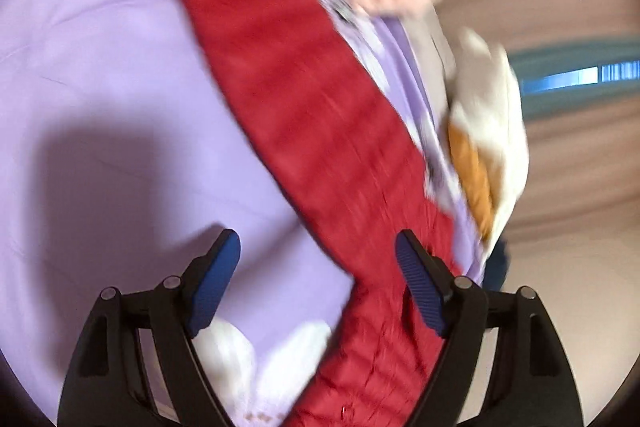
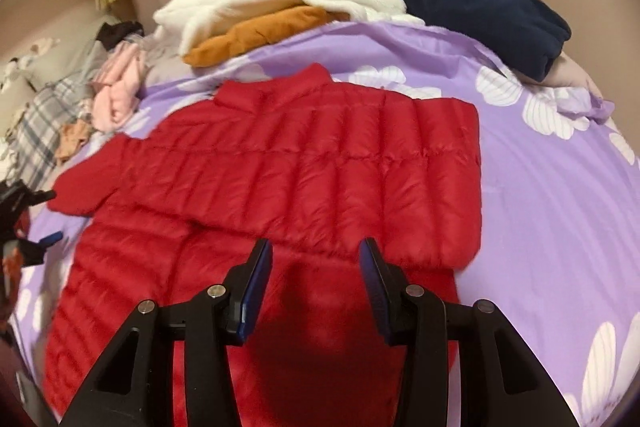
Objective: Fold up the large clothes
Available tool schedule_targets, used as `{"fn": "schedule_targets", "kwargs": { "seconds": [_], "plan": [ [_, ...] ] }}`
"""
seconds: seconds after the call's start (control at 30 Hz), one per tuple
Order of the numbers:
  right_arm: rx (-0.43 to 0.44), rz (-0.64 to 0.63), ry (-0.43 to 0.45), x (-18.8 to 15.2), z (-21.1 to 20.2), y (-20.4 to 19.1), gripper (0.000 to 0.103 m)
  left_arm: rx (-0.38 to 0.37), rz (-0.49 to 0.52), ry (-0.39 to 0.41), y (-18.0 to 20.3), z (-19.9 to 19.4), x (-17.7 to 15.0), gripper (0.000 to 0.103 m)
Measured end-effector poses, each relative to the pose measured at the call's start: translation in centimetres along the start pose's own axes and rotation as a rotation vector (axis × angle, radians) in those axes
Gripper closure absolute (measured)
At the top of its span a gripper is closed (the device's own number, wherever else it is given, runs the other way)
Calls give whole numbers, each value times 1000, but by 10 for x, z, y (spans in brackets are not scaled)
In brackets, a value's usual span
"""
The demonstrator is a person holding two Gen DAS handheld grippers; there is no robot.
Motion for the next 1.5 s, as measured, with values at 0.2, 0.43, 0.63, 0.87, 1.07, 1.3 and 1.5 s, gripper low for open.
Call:
{"fn": "schedule_targets", "kwargs": {
  "seconds": [0.2,0.43,0.63,0.87,1.07,1.3,1.5],
  "plan": [
    [6,-7,15,-5,-10,-9,59,-85,-128,52,-26,-3,31,23],
    [-26,-21,10,-9,-11,-16,59,-119,-166,93,-23,13,64,23],
    [-59,-34,-4,-15,-9,-18,59,-130,-222,149,-28,16,88,23],
    [-80,-36,-1,-20,-14,-17,59,-25,-183,142,-23,22,99,86],
    [-93,-33,-12,-24,-16,-14,59,92,-30,174,1,7,96,93],
    [-87,-10,-30,-30,-16,-11,59,209,434,232,110,-15,63,94],
    [-71,11,-17,-33,-24,-10,59,210,966,222,221,4,-35,93]
  ]
}}
Point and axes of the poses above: each gripper's, at about its wrist camera, not at the fingertips, and z roughly the way its jaws point, y to its right, x to its top, the point moved 2 cm from there along z, roughly the way its jaws point, and after that the axes turned 3 degrees about -x, right-handed, at the moved point
